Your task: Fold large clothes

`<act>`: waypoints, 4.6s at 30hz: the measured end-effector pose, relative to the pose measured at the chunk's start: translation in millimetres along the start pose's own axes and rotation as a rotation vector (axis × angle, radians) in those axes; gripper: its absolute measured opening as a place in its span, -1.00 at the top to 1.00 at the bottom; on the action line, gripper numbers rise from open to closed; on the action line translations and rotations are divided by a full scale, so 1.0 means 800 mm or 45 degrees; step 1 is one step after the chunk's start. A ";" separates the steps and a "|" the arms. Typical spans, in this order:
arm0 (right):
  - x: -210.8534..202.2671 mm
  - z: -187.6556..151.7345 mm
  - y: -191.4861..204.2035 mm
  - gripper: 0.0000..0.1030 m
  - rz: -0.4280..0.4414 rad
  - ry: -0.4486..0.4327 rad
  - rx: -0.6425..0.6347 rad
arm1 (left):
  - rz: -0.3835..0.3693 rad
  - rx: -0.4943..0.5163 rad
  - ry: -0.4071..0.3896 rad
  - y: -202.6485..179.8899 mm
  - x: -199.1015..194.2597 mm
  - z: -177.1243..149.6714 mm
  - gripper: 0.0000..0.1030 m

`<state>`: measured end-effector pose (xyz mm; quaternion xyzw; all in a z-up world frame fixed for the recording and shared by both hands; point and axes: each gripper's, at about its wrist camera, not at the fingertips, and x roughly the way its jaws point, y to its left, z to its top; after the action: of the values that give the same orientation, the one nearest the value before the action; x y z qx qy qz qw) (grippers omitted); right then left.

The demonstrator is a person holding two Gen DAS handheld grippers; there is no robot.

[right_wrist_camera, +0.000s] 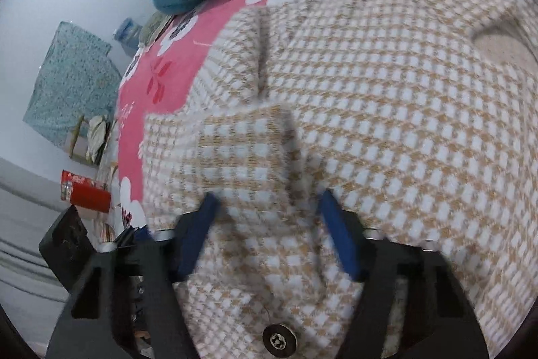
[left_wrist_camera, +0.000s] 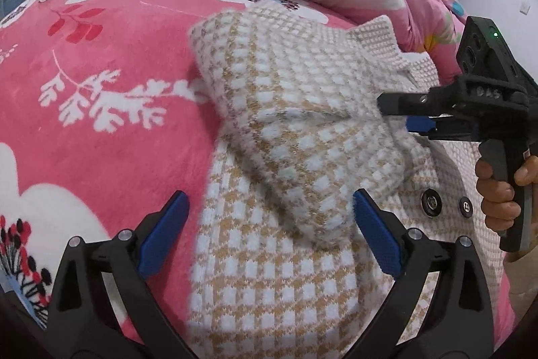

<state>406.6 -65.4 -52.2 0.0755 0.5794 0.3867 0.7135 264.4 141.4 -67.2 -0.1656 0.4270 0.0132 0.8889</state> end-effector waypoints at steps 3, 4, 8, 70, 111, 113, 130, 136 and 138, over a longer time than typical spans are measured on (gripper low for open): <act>0.000 0.001 0.021 0.45 -0.064 -0.020 -0.049 | -0.018 -0.002 -0.016 0.001 -0.002 -0.001 -0.83; 0.001 0.007 0.025 0.58 -0.084 -0.028 -0.067 | -0.028 -0.004 -0.020 0.001 -0.005 0.000 -0.83; -0.026 0.007 0.055 0.82 -0.079 -0.116 -0.115 | -0.029 0.001 -0.073 -0.001 -0.025 0.003 -0.83; -0.098 0.005 -0.039 -0.21 -0.774 -0.258 -0.153 | -0.011 0.197 -0.084 -0.068 -0.025 0.126 -0.83; -0.134 -0.111 -0.118 -0.88 -0.714 -0.240 0.173 | 0.054 0.427 0.138 -0.172 0.090 0.062 -0.87; -0.141 -0.116 -0.124 -0.88 -0.649 -0.276 0.194 | 0.069 0.430 0.134 -0.174 0.090 0.060 -0.87; -0.160 -0.103 -0.101 -0.88 -0.735 -0.253 0.107 | 0.049 0.446 0.082 -0.203 0.087 0.052 -0.87; -0.137 -0.108 -0.128 -0.88 -0.810 -0.186 0.144 | 0.042 0.438 0.094 -0.199 0.090 0.050 -0.87; -0.146 -0.114 -0.120 -0.87 -0.817 -0.201 0.143 | 0.045 0.443 0.085 -0.199 0.090 0.048 -0.87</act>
<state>367.3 -237.0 -44.8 -0.0419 0.5371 0.1026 0.8362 365.1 -5.6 -54.9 -0.0022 0.4550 -0.0509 0.8890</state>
